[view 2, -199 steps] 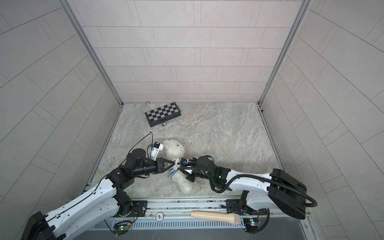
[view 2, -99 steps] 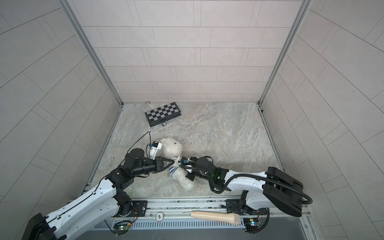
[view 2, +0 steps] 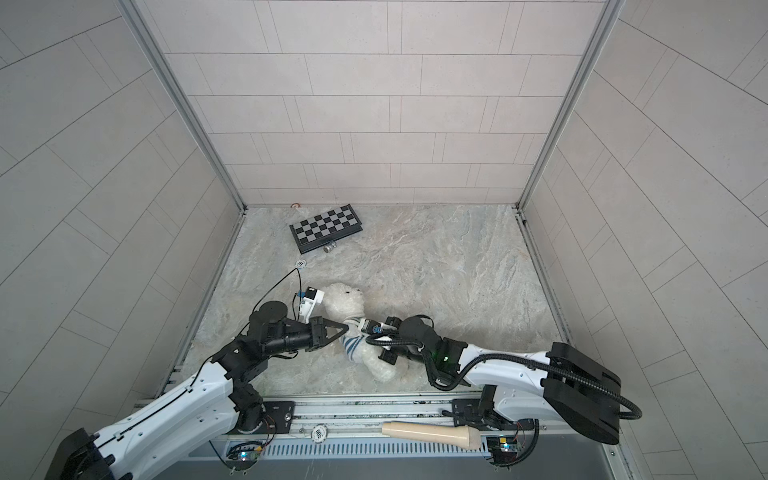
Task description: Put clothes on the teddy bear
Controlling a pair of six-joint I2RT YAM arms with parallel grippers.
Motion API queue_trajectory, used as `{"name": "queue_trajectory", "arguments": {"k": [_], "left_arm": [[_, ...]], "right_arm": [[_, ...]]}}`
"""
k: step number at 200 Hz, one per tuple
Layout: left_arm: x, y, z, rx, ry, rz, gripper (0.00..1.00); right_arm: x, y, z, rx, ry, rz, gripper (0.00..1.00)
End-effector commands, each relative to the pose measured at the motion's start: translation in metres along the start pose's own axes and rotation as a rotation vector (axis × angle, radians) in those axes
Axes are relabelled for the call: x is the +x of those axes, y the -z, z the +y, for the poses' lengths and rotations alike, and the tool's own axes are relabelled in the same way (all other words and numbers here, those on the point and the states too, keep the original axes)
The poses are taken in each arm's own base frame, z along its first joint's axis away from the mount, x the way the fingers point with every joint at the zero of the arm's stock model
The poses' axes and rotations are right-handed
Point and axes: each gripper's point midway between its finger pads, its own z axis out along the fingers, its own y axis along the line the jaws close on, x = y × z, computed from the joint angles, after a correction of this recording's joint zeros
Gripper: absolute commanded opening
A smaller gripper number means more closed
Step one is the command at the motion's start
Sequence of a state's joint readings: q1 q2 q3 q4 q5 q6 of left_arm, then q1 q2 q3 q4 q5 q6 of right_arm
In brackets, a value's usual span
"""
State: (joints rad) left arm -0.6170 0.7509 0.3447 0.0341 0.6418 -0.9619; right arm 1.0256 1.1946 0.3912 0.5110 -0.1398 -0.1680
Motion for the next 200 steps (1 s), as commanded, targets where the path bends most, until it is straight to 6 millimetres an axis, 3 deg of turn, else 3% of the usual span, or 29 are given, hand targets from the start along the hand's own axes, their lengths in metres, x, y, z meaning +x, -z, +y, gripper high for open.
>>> {"name": "queue_trajectory", "arguments": {"k": [1,12,22,88,134,200], "left_arm": [[-0.002,0.008,0.0,-0.098,-0.112,0.006,0.24],[-0.002,0.012,0.005,-0.159,-0.135,0.006,0.34],[0.002,0.016,0.009,-0.206,-0.159,0.018,0.37],[0.012,0.023,0.007,-0.389,-0.278,0.03,0.33],[0.016,0.018,0.013,-0.471,-0.301,0.03,0.43],[0.011,0.012,0.029,-0.529,-0.273,-0.01,0.42]], "right_arm": [[0.013,-0.007,0.007,-0.029,0.017,0.052,0.0],[0.011,-0.01,0.011,-0.038,0.017,0.047,0.0],[0.008,-0.012,0.013,-0.042,0.014,0.043,0.0],[-0.006,-0.022,0.02,-0.075,-0.028,-0.014,0.0],[-0.009,-0.025,0.027,-0.1,-0.056,-0.041,0.0],[-0.01,-0.029,0.033,-0.119,-0.056,-0.047,0.0]]}}
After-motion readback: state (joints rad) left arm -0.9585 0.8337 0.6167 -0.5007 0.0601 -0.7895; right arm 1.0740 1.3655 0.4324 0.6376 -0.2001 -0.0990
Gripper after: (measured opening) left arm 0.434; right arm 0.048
